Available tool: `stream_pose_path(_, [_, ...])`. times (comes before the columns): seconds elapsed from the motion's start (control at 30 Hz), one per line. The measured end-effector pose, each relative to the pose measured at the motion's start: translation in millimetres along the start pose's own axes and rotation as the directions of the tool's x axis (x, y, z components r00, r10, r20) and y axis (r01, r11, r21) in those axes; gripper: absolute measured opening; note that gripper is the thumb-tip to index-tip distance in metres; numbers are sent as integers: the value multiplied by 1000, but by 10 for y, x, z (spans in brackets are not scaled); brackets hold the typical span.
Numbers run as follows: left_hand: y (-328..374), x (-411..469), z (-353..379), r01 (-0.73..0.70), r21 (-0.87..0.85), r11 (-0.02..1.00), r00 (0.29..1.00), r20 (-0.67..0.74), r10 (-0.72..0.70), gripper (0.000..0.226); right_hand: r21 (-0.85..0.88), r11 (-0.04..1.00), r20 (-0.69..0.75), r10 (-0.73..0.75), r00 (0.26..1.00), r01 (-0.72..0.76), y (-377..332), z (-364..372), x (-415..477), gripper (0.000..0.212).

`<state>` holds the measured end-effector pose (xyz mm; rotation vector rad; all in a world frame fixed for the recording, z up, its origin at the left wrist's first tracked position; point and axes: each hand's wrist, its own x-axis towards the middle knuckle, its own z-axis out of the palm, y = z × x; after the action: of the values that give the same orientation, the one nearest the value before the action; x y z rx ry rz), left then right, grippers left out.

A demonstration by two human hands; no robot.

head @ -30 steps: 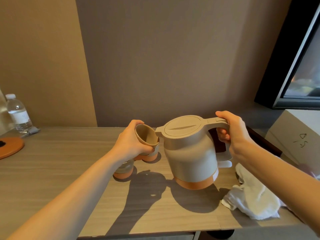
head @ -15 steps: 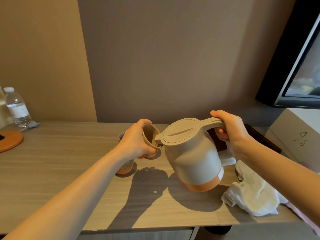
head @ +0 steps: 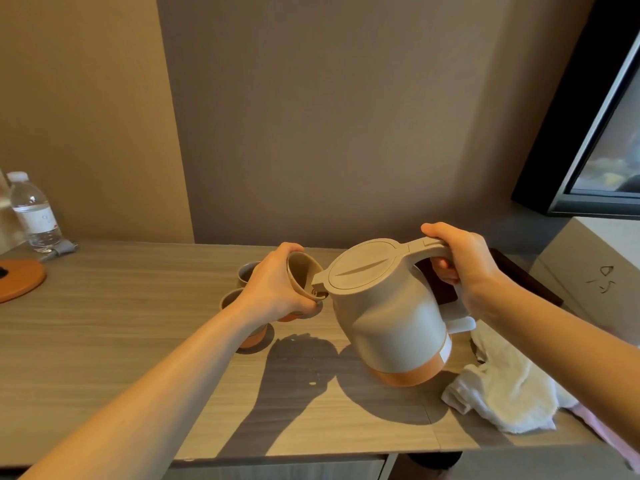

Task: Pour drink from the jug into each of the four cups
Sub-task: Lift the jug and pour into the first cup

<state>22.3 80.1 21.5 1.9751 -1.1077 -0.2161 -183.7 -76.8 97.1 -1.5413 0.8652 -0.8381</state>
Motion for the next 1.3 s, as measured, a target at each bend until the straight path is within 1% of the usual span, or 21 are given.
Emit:
stream_pose_path(0.43, [-22, -5, 43, 57, -23, 998, 998, -23, -58, 99, -17, 1000, -4, -18, 1000, 18, -37, 18, 4, 30])
stream_pose_path(0.8, [-9, -64, 66, 75, -47, 996, 996, -46, -77, 101, -40, 999, 6, -17, 1000, 17, -83, 36, -1, 29])
stream_pose_path(0.93, [8, -78, 76, 86, -50, 995, 995, -50, -89, 97, -55, 998, 5, -23, 1000, 24, -101, 44, -1, 28])
stream_pose_path(1.03, [-5, -75, 96, 98, -52, 994, 994, -47, -101, 91, -56, 998, 14, -25, 1000, 26, -106, 41, -2, 28])
stream_pose_path(1.17, [-24, -84, 115, 78, -56, 995, 994, -69, -81, 84, -58, 998, 25, -32, 999, 33, -113, 40, -4, 28])
stream_pose_path(1.3, [-28, -101, 128, 73, -76, 994, 993, -89, -80, 82, -57, 998, 28, -40, 999, 41, -130, 42, -2, 28])
